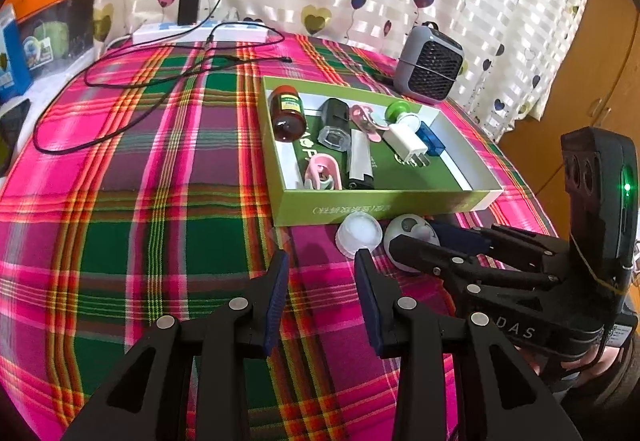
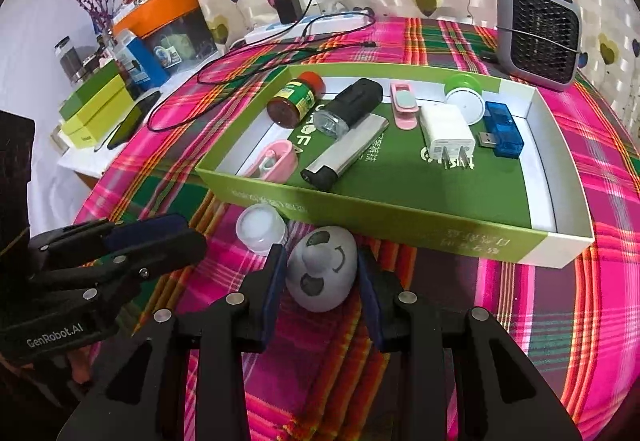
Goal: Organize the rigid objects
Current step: 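Grasp the white ball with the left tool while the right grasps the egg-shaped object, then carry the white ball to the box with the left tool while the right carries the egg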
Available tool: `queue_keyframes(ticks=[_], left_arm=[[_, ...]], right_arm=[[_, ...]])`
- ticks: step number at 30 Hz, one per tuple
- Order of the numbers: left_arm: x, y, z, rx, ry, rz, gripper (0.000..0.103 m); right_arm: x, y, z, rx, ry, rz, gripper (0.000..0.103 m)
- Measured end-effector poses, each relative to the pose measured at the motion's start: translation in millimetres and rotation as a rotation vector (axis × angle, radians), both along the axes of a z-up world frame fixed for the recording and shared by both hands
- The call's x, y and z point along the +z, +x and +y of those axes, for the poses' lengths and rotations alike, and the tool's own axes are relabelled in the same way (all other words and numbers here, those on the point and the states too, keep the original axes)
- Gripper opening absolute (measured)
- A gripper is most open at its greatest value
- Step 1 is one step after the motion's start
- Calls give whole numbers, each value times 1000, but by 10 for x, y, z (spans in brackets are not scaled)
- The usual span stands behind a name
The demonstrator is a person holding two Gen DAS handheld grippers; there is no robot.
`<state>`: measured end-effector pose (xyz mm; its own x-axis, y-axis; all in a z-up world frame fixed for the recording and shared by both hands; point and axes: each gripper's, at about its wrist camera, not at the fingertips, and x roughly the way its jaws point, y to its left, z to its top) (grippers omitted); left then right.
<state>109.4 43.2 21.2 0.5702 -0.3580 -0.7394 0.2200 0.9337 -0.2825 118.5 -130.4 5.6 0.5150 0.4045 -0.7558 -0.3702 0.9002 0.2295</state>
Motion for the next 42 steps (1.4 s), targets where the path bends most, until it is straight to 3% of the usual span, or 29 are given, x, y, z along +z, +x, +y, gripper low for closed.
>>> queue_keyframes(ticks=[13,18,26,36,42], left_arm=[[-1,135,-230,-60,34,-5,33],[-10,202,-287,-55,61,2,33],[-84,270,-413,-63,108,28,33],[-103,329,-452,-63,104,34,33],[-101,316,-482,-71,121,24,27]], right_arm=[[6,-30,-83,-4,-3,1,35],[72,-89,-121,-2,-7,-33,27],[79,-90,-240,-27,-14,-38,27],[75,-94,-286,-32,-3,-35,27],[76,-85,-298,-35,-2,-35,27]])
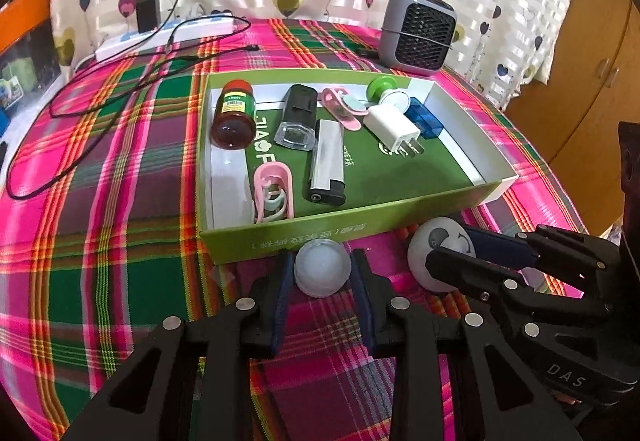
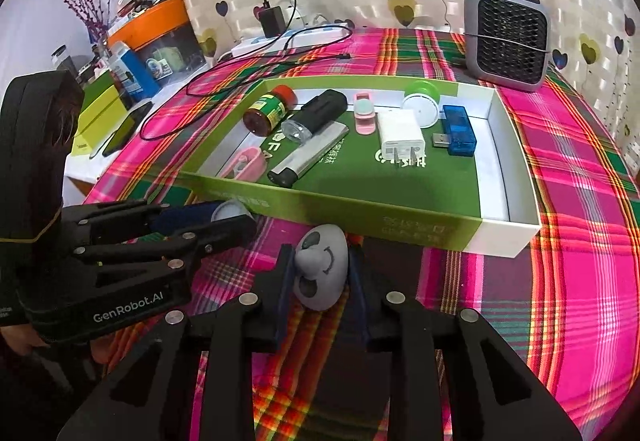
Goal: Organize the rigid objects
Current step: 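Carry the white ball to the box with the left tool while the right carries the egg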
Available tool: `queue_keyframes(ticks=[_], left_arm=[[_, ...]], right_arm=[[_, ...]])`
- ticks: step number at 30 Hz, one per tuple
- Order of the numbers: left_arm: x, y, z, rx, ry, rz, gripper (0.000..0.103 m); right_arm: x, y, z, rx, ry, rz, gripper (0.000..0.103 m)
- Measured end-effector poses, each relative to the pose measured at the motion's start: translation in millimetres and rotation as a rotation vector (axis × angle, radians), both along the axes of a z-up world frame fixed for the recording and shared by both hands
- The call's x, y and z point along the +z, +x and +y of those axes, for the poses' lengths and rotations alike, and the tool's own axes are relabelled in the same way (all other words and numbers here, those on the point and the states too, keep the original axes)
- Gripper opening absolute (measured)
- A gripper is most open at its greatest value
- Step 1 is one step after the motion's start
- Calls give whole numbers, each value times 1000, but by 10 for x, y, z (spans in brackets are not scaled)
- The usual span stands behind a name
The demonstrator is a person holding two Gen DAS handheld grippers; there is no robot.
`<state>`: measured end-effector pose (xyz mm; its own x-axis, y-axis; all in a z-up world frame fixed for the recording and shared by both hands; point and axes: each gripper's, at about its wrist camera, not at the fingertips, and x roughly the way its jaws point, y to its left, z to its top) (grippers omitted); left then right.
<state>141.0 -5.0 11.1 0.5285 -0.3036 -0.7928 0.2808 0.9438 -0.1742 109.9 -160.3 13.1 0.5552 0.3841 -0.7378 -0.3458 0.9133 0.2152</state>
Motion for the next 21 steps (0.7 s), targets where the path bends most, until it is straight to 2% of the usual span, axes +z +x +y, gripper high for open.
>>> queue_keyframes(ticks=[21], left_arm=[[130,-193,-44,-47,-10,-41,27]], right_arm=[[11,-10,-21,1,4,-1,27]])
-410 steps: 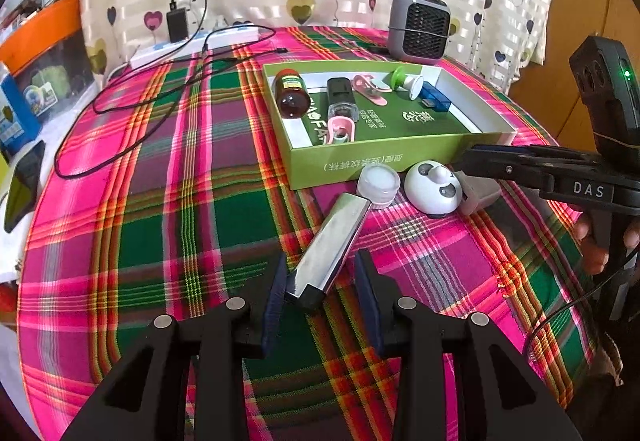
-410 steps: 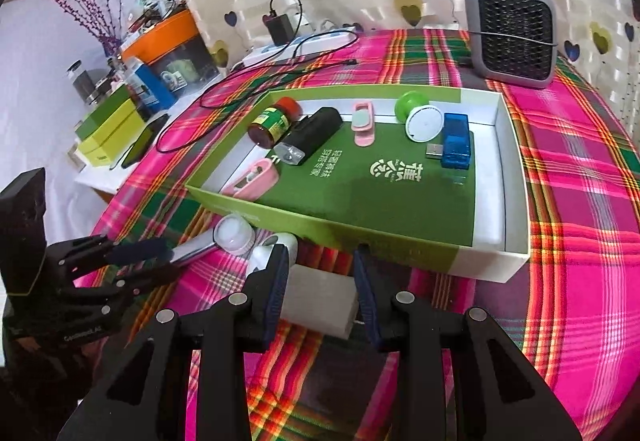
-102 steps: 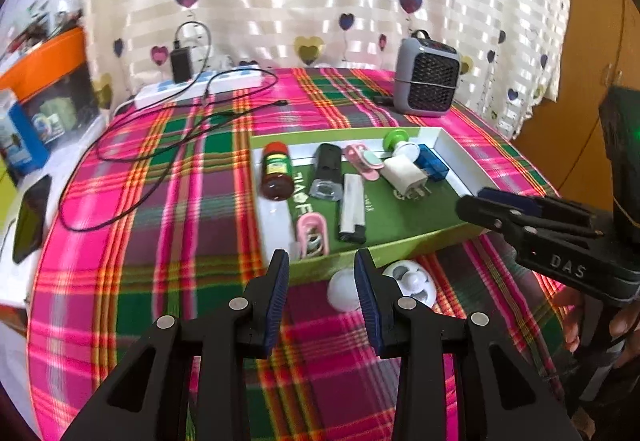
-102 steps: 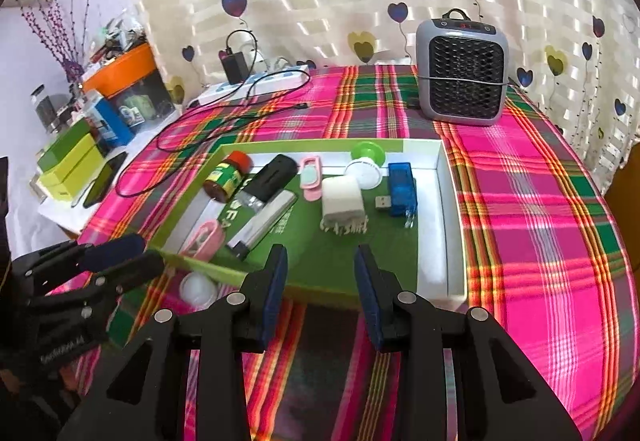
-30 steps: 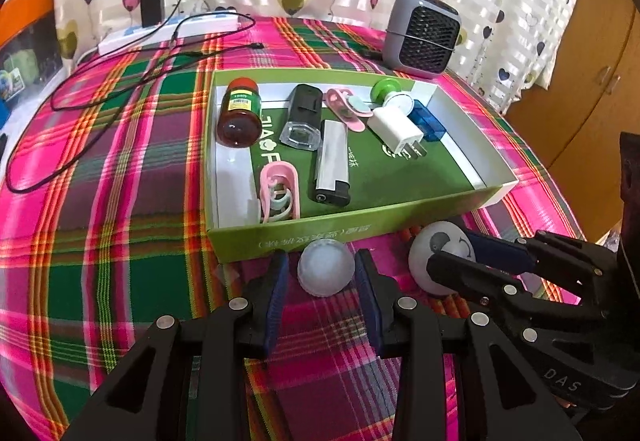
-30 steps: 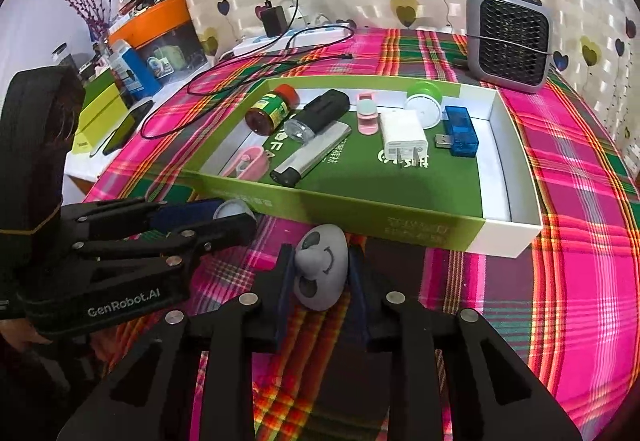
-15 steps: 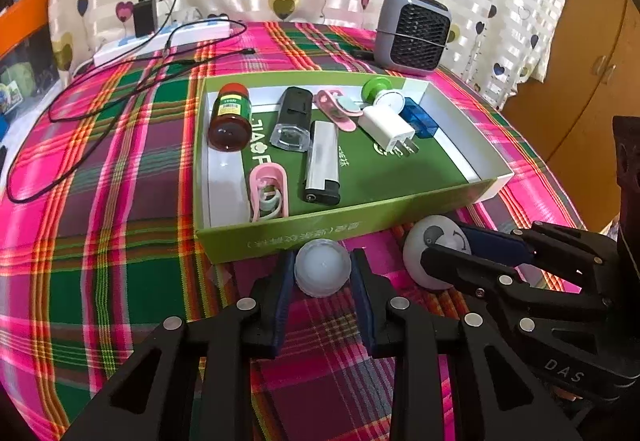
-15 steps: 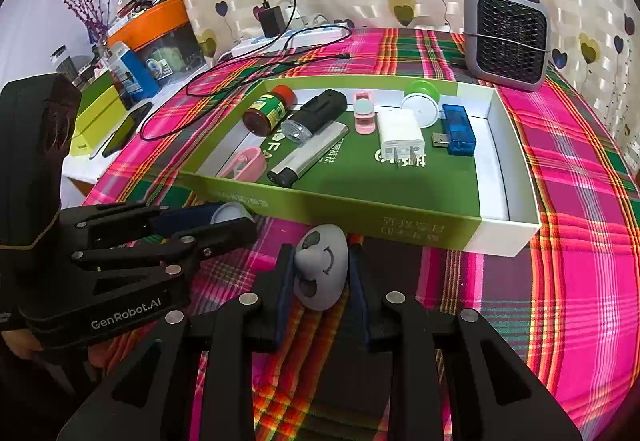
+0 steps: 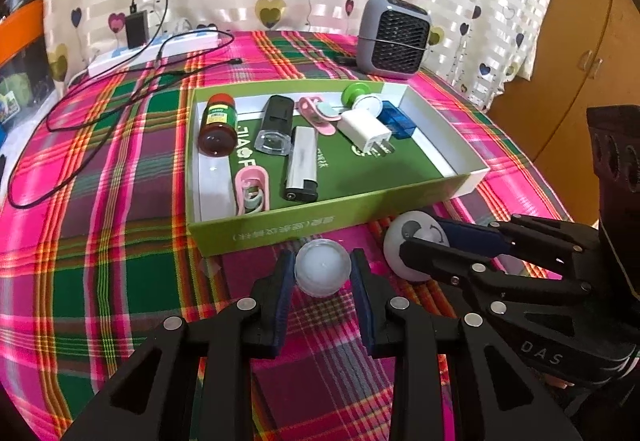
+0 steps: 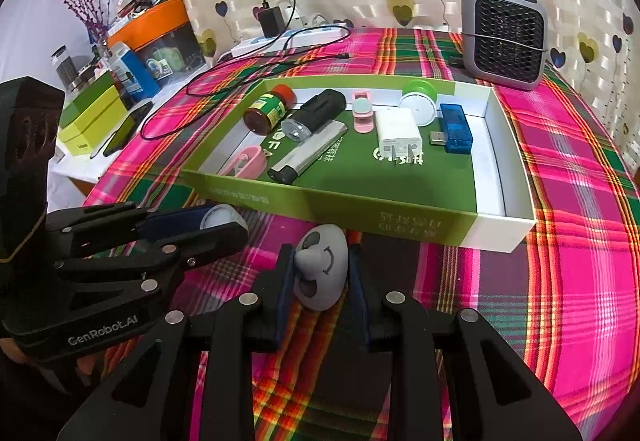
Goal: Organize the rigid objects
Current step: 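Carry the white ball to the box with the left tool while the right carries the egg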
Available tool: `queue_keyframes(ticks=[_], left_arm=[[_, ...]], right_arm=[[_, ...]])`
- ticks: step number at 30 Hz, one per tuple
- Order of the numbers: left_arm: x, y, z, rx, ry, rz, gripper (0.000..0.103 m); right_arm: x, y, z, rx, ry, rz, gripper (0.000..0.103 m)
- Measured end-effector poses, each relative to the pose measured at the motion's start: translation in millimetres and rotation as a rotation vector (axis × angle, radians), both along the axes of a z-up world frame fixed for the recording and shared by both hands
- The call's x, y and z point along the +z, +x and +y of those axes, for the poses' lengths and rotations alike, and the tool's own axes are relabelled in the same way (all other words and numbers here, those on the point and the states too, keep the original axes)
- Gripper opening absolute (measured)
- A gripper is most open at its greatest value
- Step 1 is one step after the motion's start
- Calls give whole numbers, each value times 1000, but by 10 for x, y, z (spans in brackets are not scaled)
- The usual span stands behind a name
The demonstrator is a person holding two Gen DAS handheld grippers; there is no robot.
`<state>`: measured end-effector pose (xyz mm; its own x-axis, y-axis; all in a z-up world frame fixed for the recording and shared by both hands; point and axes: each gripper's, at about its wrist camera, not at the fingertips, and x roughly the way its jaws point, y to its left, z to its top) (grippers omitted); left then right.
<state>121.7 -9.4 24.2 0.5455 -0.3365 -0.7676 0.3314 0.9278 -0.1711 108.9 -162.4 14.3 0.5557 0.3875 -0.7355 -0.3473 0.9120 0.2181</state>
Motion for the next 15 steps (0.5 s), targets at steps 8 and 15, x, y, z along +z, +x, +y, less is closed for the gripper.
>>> queue_keyframes(ticks=[8,15], left_arm=[[82,-64,-33,-14,2,-19,27],[152,-105,-68,-18,6,-34,27]], right_arm=[[48,-60,-67,-12,9,-12,27],[107,-109,-116,-22,14,-22,27]])
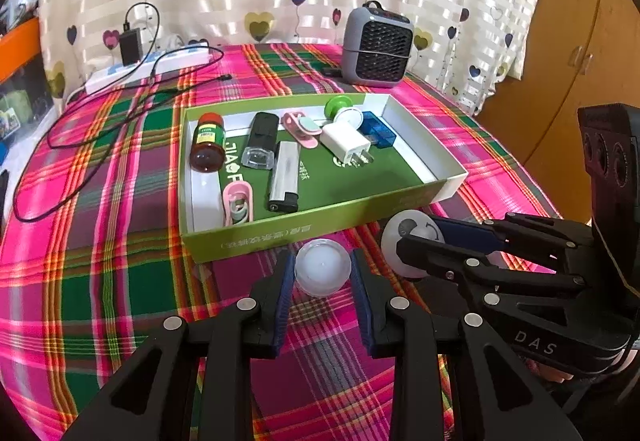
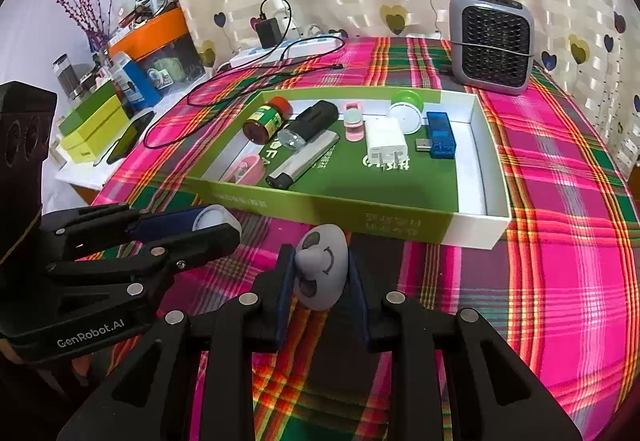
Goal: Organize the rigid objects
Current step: 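Carry the white ball to the box with the left tool while the right carries the egg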
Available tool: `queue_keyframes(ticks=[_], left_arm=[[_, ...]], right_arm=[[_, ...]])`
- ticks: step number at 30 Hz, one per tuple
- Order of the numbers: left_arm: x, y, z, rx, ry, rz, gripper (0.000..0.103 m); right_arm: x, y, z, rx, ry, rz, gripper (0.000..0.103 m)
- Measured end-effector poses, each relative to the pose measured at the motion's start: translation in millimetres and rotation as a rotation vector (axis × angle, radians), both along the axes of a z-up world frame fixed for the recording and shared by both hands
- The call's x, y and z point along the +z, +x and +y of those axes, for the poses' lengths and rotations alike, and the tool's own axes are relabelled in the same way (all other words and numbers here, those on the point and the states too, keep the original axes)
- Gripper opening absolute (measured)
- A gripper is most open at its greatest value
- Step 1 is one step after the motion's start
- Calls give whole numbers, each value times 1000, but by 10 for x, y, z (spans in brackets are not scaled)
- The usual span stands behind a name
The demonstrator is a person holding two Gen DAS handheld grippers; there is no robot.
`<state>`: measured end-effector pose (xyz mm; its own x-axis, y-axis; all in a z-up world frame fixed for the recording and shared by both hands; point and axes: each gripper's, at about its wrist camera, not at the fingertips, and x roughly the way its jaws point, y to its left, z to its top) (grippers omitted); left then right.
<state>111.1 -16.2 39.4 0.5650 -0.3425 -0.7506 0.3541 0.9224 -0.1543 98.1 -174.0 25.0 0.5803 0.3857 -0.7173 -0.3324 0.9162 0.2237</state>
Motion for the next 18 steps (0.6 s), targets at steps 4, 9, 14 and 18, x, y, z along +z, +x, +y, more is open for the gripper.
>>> queue_keyframes(ticks=[4,9,14,18], left_arm=[[57,1,-22,2,3,-12,27],[130,56,-48,8,9,-32,27],[179,128,-91,3,13,-45,27],[232,173,-128,-2,15,-56,27]], right_arm=[[71,-1,-63,-15,5,-16,27],[163,55,-163,-41,7,-36,27],[233,132,-249,-63,9,-50,27],[283,184,-294,-73,11,-57,27]])
